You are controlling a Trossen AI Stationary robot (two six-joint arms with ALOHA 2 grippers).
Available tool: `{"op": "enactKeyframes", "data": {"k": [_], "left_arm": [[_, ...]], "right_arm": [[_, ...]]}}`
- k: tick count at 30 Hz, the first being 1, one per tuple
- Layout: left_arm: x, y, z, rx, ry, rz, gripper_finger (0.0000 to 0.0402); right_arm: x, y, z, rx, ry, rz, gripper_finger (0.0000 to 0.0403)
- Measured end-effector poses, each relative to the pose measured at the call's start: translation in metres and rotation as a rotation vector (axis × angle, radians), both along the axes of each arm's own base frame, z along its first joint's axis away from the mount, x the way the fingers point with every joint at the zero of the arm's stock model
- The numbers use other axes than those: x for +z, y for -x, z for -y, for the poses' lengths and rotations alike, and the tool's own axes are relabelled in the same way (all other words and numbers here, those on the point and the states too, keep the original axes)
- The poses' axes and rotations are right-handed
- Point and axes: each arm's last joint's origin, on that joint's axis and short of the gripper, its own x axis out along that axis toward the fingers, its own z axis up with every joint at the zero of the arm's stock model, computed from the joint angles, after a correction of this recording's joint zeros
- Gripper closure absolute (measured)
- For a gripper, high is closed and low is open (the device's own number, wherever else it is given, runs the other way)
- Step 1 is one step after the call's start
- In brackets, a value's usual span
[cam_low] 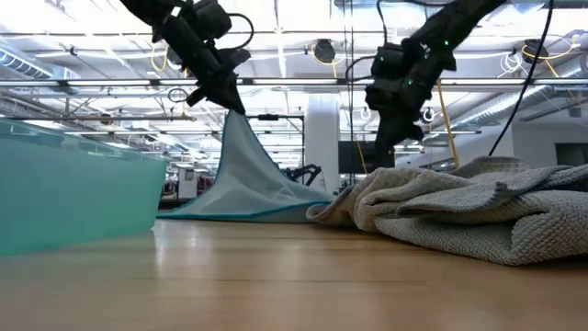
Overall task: Fold microfiber towels
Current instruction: Fold the blue microfiber cloth
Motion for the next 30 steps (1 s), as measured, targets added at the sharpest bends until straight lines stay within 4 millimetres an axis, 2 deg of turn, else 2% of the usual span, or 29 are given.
{"op": "enactKeyframes", "data": {"k": [5, 8, 11, 15, 19, 25, 30], "left_arm": [[0.000, 0.000, 0.001, -0.011, 0.024, 0.015, 0.0399], [0.000, -0.001, 0.001, -0.033, 0.041, 0.027, 0.0399], [0.000, -0.002, 0.004, -0.054, 0.050, 0.033, 0.0399], [0.000, -0.004, 0.006, -0.075, 0.068, 0.041, 0.0399], [0.000, -0.004, 0.007, -0.073, 0.078, 0.047, 0.0399], [0.000, -0.007, 0.011, -0.071, 0.094, 0.055, 0.0399], [-0.001, -0.008, 0.014, -0.099, 0.085, 0.035, 0.0399]], "right_arm": [[-0.022, 0.011, -0.012, -0.087, -0.088, 0.003, 0.0303], [-0.026, 0.016, -0.024, -0.107, -0.130, -0.002, 0.0301], [-0.021, 0.021, -0.038, -0.142, -0.167, 0.008, 0.0300], [-0.002, 0.023, -0.058, -0.192, -0.192, 0.077, 0.0300], [0.011, 0.024, -0.070, -0.242, -0.133, 0.098, 0.0300], [0.012, 0.027, -0.067, -0.182, -0.071, 0.105, 0.0300], [0.005, 0.033, -0.040, -0.240, -0.051, 0.115, 0.0299]]}}
